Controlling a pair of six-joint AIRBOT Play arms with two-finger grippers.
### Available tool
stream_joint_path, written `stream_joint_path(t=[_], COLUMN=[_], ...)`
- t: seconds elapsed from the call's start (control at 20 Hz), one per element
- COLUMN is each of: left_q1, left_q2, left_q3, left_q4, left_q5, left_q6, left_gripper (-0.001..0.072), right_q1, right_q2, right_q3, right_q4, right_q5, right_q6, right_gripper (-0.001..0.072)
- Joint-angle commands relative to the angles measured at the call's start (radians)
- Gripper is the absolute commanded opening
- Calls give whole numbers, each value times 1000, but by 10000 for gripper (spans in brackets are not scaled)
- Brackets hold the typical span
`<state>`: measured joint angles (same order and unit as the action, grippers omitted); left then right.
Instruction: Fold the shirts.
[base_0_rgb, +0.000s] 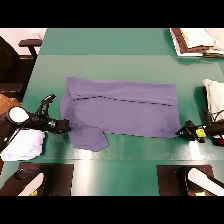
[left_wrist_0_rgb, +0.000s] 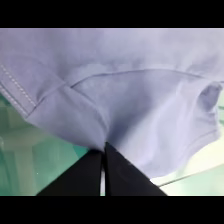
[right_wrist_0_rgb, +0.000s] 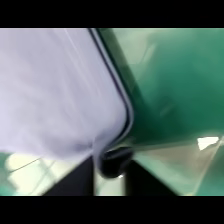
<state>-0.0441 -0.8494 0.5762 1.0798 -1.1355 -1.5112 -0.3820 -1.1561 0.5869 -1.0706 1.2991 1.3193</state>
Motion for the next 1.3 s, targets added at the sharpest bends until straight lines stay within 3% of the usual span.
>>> stream_joint_path(t=[0.0, 0.25, 0.4, 0.5, 0.7, 1.05, 1.25], left_q1=[0, 0, 0, 0, 0, 0, 0], left_q2=[2, 174, 286, 300, 228, -187, -355], left_q3=[50, 95, 96, 121, 184, 366, 401], left_q4=[49, 160, 121, 105, 102, 120, 120], left_q5=[-32, -200, -369, -405, -239, 106, 200], left_q6=[1, -26, -26, -36, 6, 160, 158], left_gripper=[22, 22, 22, 22, 21, 25, 26], right_q1=[98, 150, 149, 150, 151, 338, 362], right_q2=[-15, 114, 271, 350, 337, -77, -295], right_q3=[65, 144, 173, 205, 299, 534, 694], right_q4=[21, -112, -219, -238, -229, -201, -87], right_q5=[-3, 119, 248, 282, 246, 62, 27], right_q6=[-4, -3, 11, 53, 60, 61, 61], right_gripper=[20, 16, 16, 16, 15, 15, 17])
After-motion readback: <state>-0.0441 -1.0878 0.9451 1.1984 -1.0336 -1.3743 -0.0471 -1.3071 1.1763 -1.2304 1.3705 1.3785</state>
